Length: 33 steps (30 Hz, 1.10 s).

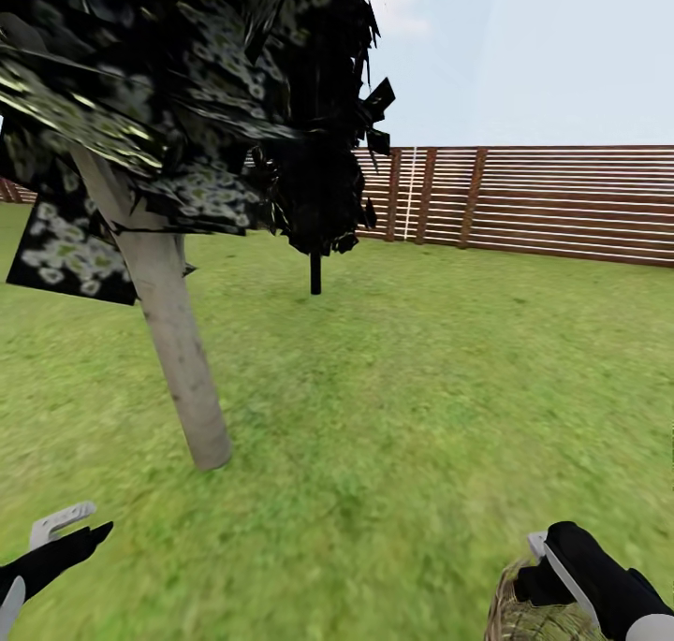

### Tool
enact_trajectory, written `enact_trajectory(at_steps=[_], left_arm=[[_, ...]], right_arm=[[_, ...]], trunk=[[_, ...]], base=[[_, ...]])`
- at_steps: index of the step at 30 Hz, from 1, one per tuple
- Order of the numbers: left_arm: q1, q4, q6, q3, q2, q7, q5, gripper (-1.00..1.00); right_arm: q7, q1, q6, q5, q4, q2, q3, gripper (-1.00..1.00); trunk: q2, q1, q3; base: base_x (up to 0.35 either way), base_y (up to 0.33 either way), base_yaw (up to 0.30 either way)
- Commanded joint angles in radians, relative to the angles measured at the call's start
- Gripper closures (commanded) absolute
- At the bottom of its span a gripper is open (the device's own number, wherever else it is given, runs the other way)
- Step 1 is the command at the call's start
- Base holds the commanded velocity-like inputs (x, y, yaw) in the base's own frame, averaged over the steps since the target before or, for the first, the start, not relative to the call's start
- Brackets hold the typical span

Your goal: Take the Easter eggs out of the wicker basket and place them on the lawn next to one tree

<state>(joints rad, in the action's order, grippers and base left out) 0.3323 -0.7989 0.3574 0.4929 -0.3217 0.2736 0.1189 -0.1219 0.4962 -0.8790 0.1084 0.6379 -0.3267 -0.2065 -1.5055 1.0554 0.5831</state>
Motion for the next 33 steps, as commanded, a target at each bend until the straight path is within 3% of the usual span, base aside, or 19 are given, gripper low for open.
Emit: enact_trajectory(at_steps=[1,8,16,33], left_arm=[[0.001,-0.002,0.011,0.003,0.001,0.003,0.011,-1.0],[0.001,-0.002,0.012,0.003,0.005,0.002,0.012,-1.0],[0.001,-0.002,0.012,0.007,0.006,0.003,0.016,-1.0],[0.001,-0.001,0.006,0.004,0.009,0.003,0.012,-1.0]], right_arm=[[0.004,0.001,-0.003,0.01,0.001,-0.002,-0.007,-1.0],[0.004,0.001,-0.003,0.01,0.0,0.0,-0.007,-1.0],[0.004,0.001,-0.002,0.01,0.0,0.003,-0.01,-1.0],[0.004,0.001,-0.003,0.008,0.0,0.006,-0.012,-1.0]], trunk=[[-0.001,0.0,0.001],[-0.001,0.0,0.001],[-0.001,0.0,0.001],[-0.001,0.0,0.001]], base=[[0.219,-0.286,0.0],[0.29,-0.178,0.0],[0.276,0.027,0.0],[0.015,0.002,0.0]])
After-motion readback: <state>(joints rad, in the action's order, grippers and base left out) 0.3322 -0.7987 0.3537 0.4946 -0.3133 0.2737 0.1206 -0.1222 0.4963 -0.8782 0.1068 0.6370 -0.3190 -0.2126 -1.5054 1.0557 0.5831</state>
